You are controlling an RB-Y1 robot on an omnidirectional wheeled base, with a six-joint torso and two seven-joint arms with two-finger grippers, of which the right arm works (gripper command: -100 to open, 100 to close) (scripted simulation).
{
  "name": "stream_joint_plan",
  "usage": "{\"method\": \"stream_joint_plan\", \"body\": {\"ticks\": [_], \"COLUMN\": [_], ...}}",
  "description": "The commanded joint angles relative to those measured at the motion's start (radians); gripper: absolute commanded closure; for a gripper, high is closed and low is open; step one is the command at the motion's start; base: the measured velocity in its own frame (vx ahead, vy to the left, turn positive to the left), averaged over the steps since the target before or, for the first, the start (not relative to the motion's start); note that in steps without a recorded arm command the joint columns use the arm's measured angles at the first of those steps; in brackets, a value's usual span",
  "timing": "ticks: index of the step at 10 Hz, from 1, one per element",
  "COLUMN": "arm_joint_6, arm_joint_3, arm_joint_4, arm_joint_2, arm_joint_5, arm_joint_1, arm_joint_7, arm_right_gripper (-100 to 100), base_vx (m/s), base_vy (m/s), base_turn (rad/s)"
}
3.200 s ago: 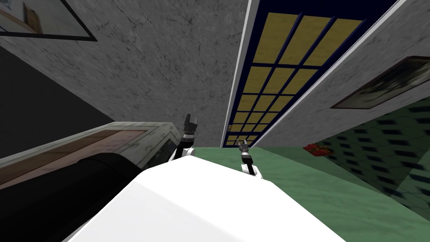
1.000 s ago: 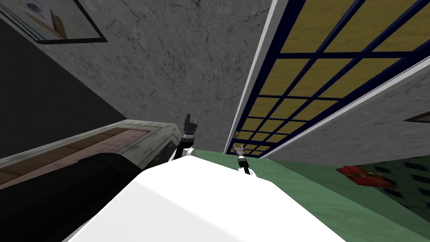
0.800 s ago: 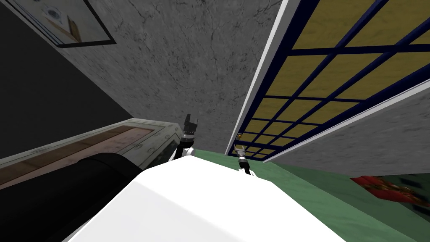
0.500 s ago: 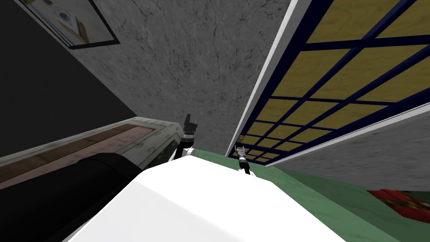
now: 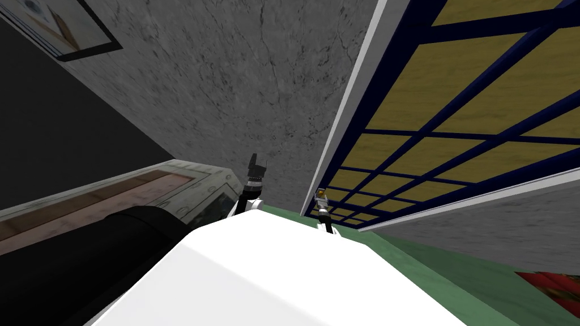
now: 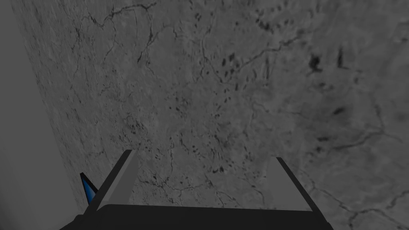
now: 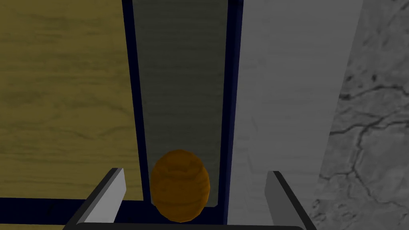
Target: Pull the door open
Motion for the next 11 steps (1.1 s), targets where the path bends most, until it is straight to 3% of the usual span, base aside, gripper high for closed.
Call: {"method": "stream_joint_plan", "body": {"ticks": [1, 2, 7, 11], "arm_joint_6": [0.0, 0.0, 0.0, 0.003], "arm_joint_3": [0.0, 0.0, 0.0, 0.009], "arm_joint_4": [0.0, 0.0, 0.0, 0.004], "arm_joint_2": [0.0, 0.0, 0.0, -0.029], "arm_joint_5": [0.0, 0.0, 0.0, -0.042], "arm_joint_1": [0.0, 0.0, 0.0, 0.021], "arm_joint_7": [0.0, 0.0, 0.0, -0.089], "arm_right_gripper": [-100, 100, 100, 100], "base_vx": [0.033, -0.019, -0.004, -0.056], "base_vy": [-0.054, 0.012, 0.005, 0.01], "base_turn": [0.012, -0.002, -0.007, 0.075]}}
